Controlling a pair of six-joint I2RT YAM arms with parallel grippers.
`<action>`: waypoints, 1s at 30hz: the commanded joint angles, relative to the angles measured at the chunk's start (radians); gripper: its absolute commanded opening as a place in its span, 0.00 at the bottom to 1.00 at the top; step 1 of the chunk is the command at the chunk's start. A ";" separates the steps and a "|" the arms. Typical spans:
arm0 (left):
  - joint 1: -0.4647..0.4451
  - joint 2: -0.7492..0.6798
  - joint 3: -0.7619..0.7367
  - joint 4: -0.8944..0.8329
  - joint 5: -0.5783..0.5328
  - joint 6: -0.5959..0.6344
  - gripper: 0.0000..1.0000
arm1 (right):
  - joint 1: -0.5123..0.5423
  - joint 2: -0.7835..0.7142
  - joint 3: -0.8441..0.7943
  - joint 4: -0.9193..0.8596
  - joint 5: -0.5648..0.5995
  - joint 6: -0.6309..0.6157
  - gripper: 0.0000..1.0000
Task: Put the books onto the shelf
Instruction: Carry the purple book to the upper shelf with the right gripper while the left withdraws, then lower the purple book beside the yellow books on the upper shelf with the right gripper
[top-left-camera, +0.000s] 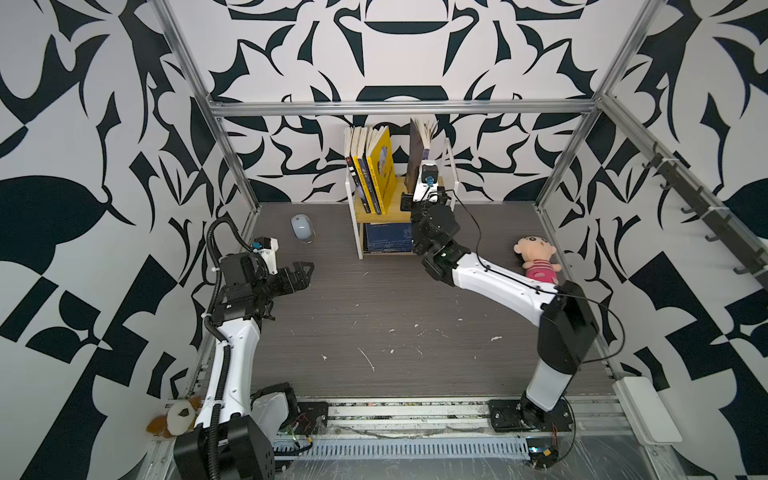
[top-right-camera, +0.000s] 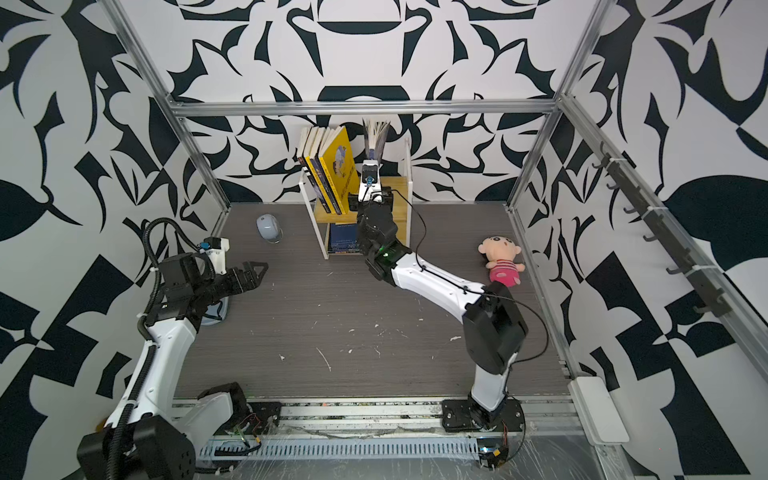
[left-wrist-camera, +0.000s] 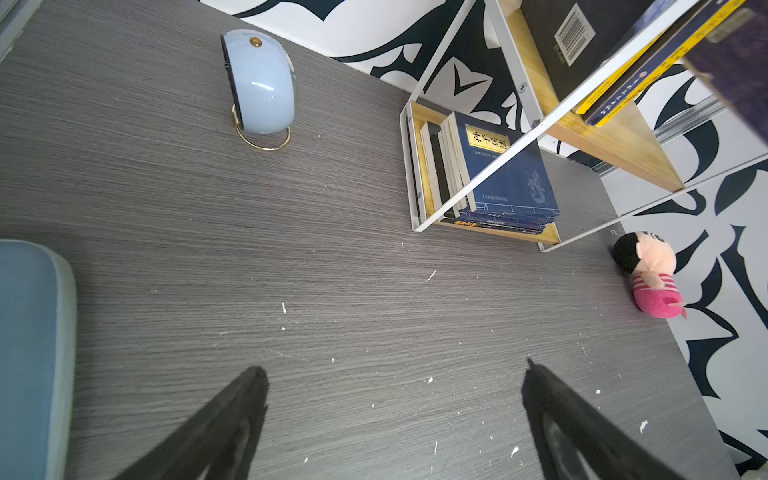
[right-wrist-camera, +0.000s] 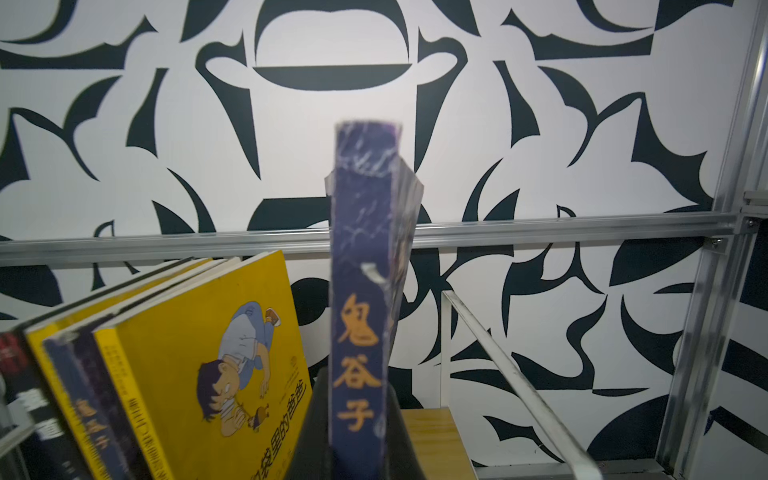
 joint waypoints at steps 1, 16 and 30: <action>0.004 0.003 0.001 0.007 0.019 0.015 1.00 | -0.018 0.049 0.113 0.213 0.037 -0.041 0.00; 0.005 0.015 0.000 0.012 0.027 0.019 1.00 | -0.036 0.221 0.170 0.175 -0.173 0.151 0.00; 0.005 0.020 0.001 0.018 0.032 0.024 1.00 | -0.056 0.280 0.183 0.209 -0.416 0.143 0.00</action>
